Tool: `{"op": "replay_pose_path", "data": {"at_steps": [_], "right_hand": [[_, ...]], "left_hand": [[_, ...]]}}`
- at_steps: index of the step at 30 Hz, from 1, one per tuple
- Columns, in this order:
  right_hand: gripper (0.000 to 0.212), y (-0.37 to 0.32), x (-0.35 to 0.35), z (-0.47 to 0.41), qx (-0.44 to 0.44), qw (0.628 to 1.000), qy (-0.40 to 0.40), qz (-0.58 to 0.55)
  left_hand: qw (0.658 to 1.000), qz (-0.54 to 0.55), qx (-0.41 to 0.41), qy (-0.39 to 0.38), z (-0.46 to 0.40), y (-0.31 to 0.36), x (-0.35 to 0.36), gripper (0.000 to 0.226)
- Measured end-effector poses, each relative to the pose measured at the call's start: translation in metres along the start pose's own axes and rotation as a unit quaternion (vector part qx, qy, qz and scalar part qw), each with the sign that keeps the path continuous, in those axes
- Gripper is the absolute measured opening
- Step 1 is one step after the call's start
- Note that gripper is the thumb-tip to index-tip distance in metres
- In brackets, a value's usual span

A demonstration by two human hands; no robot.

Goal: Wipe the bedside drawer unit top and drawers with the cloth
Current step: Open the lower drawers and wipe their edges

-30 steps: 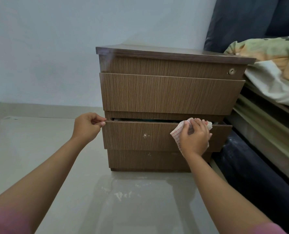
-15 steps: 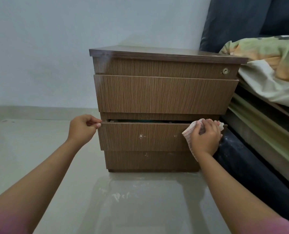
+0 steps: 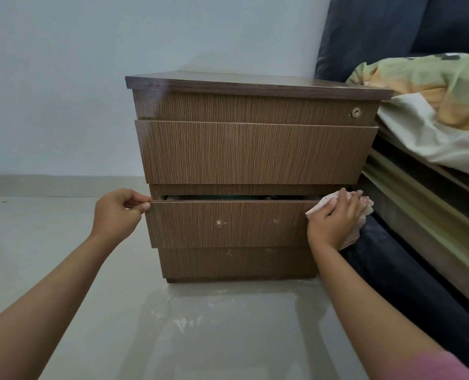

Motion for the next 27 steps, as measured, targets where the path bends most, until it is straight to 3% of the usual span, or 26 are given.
{"op": "replay_pose_path", "data": {"at_steps": [16,27], "right_hand": [[0.053,-0.001,0.012,0.011,0.165,0.977,-0.002,-0.133],[0.055,0.009,0.015,0.036,0.360,0.909,-0.006,-0.207]], "left_hand": [[1.000,0.010,0.002,0.017,0.003,0.000,0.003,0.010],[1.000,0.005,0.005,0.019,0.004,0.004,0.002,0.012]]}}
Point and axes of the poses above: each hand's wrist, its own z-axis away from the middle knuckle, its own x-axis out of the palm, y = z × x, the point moved 4 cm from there along -z, towards the middle knuckle, and after that the axes turned 1 degree about -y, right-handed, at the moved point
